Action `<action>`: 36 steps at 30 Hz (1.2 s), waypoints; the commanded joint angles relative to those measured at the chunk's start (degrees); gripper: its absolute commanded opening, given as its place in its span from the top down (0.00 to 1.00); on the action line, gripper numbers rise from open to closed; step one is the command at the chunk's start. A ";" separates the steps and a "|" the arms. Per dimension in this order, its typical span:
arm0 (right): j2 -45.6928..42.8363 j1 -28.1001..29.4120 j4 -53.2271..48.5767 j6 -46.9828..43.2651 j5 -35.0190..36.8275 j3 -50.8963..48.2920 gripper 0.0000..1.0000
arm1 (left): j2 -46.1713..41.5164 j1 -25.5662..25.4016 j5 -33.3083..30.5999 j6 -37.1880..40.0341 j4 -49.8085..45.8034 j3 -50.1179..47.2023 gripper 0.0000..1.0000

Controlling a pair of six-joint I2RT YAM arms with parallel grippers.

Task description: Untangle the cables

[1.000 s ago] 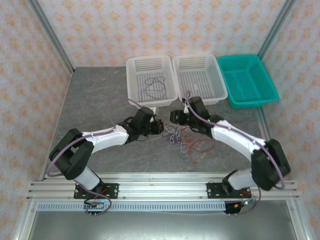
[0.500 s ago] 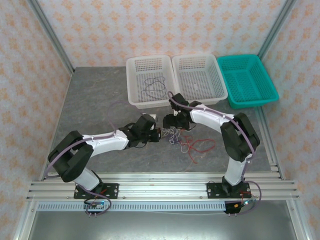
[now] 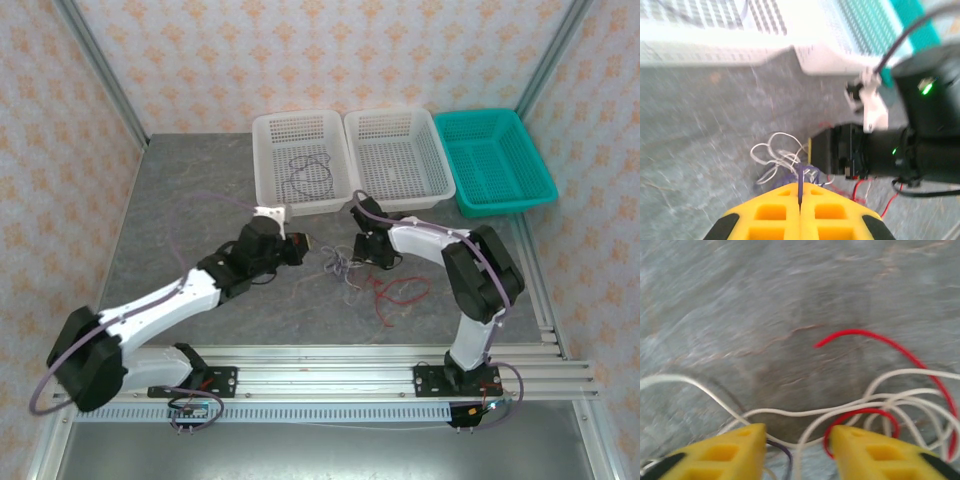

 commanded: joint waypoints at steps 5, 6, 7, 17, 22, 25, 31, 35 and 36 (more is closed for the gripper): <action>-1.67 -3.03 2.16 6.60 10.97 -5.32 0.86 | -14.18 5.74 -11.78 -2.26 -11.63 -1.93 1.00; -2.44 -3.81 3.04 7.50 10.99 -6.41 0.86 | -15.64 6.38 -13.97 -2.95 -14.43 -1.79 1.00; -3.34 -4.63 3.97 8.13 11.06 -7.51 0.86 | -16.79 7.20 -15.58 -3.42 -16.87 -1.68 1.00; -16.45 -2.73 16.46 -6.84 3.16 -12.33 0.66 | -13.92 9.87 -9.71 -2.92 -18.29 -3.34 1.00; -25.02 4.38 30.44 -23.81 -4.05 -19.99 0.35 | -11.08 10.24 -9.03 -2.95 -15.87 -3.46 1.00; -26.45 7.43 39.82 -33.07 -7.93 -25.33 0.29 | -9.43 10.42 -8.98 -2.43 -15.91 -2.57 1.00; -19.82 14.34 36.99 -54.73 -9.89 -22.40 0.06 | -7.92 10.61 -8.98 -2.07 -15.64 -2.22 1.00; -13.08 15.44 33.62 -61.34 -6.52 -17.09 0.00 | -8.19 10.61 -9.06 -1.68 -15.98 -2.42 1.00; -11.51 15.47 33.92 -62.88 -6.31 -16.13 0.01 | -8.43 10.71 -9.07 -1.51 -16.07 -2.47 1.00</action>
